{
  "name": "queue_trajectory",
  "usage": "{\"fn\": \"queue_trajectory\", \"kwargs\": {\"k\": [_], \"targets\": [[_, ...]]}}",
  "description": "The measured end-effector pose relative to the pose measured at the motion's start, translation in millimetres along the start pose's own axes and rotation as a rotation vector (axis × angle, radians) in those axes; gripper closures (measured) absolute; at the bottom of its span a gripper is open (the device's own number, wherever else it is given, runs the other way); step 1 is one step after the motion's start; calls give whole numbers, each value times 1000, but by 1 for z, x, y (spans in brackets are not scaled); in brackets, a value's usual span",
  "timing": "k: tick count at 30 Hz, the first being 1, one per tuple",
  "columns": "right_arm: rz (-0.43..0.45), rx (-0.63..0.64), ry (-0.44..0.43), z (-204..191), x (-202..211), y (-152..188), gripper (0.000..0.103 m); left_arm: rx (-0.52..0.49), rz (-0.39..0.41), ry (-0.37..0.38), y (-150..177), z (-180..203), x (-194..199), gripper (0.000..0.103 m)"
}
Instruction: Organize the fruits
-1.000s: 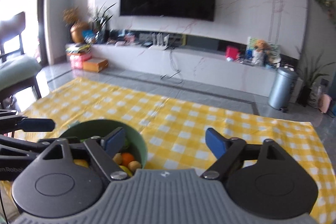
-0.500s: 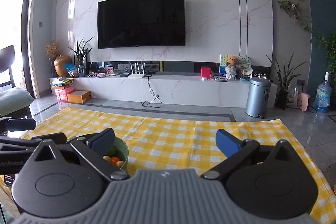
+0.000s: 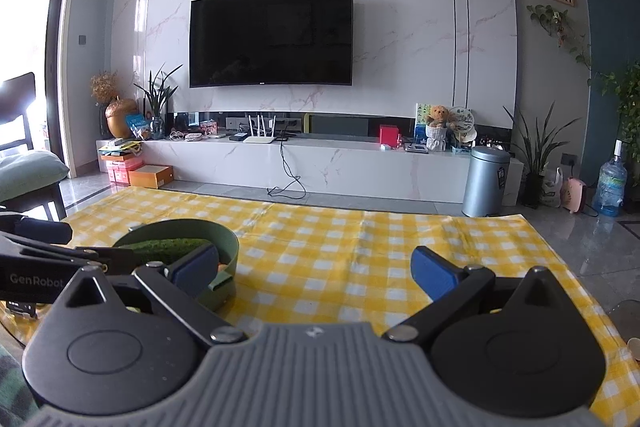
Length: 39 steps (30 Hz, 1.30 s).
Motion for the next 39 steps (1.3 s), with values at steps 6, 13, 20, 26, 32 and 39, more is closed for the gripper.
{"fn": "queue_trajectory", "kwargs": {"k": [6,13,20,26,32,39], "targets": [[-48,-14,-35,4,-15,20,4,-17,-53,-19,15,6,-14,8],[-88,-45,-70,8,-34,39,4,-30,-110,-38,28,12,-29,8],[-93,-101,-99,16,-42,44,4,-50,-119,-53,27,18,-33,8],[-101,-118,-100,17,-45,47,4,-53,-124,-57,27,18,-34,8],[-101,-109,-91,15,-44,48,4,-45,-118,-55,26,18,-33,8],[-111,-136,-82,19,-45,49,4,-42,-115,-54,24,17,-33,8]]}}
Point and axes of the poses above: each gripper's, at about its wrist camera, not at the fingertips, and x roughly against the way its jaws point, z to its right, y to its underside, the point moved 7 cm from there along -x, roughly the way its jaws point, and after that the axes turned 7 degrees about -y, right-handed, at the moved point
